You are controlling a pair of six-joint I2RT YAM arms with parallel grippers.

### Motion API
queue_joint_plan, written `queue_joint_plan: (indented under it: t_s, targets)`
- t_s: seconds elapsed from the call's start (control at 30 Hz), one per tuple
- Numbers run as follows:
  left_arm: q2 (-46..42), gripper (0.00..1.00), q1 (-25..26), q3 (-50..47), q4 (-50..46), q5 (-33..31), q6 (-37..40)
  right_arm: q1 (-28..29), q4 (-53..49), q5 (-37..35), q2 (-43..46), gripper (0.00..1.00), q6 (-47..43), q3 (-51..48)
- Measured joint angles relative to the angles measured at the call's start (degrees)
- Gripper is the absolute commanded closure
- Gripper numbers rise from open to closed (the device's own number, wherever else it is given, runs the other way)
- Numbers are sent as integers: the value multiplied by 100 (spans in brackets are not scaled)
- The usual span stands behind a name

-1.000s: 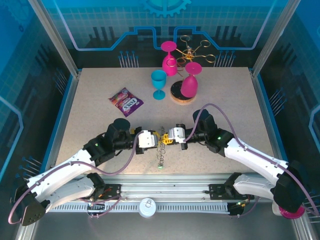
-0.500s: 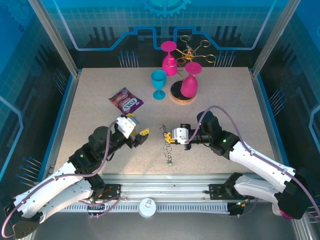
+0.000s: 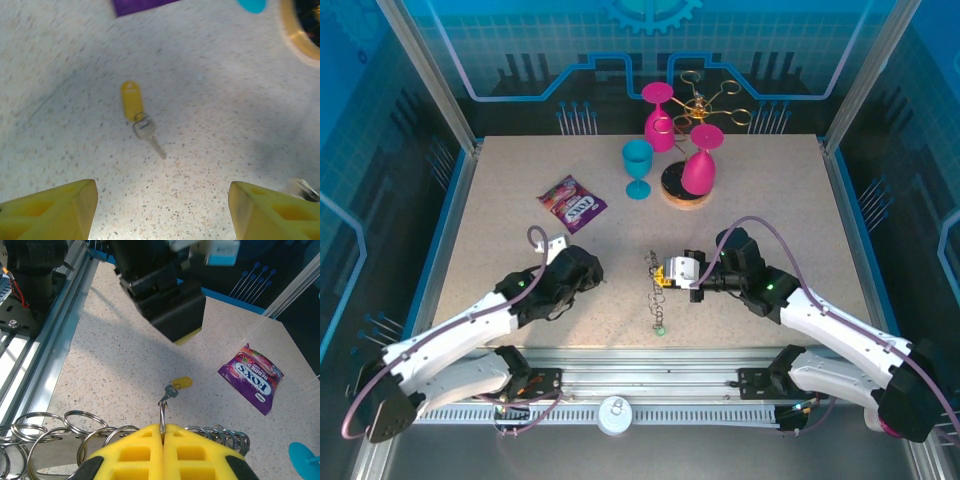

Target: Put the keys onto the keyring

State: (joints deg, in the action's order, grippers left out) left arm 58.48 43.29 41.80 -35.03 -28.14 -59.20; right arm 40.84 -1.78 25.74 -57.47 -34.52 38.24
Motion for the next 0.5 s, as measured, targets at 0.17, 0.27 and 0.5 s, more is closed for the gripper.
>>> queue_joint_plan:
  t_s: [0.17,0.27,0.5]
  targets:
    - [960,46,-203,555,-420,-7,-673,4,7,-9,79,100,4,0]
    - [1394,50,-507,745,-321,188,-520,11,7,-26,166,100,4,-2]
    - [2474,49,-944,1453,-549,616,-540,15,7,-28,225,100,4,-4]
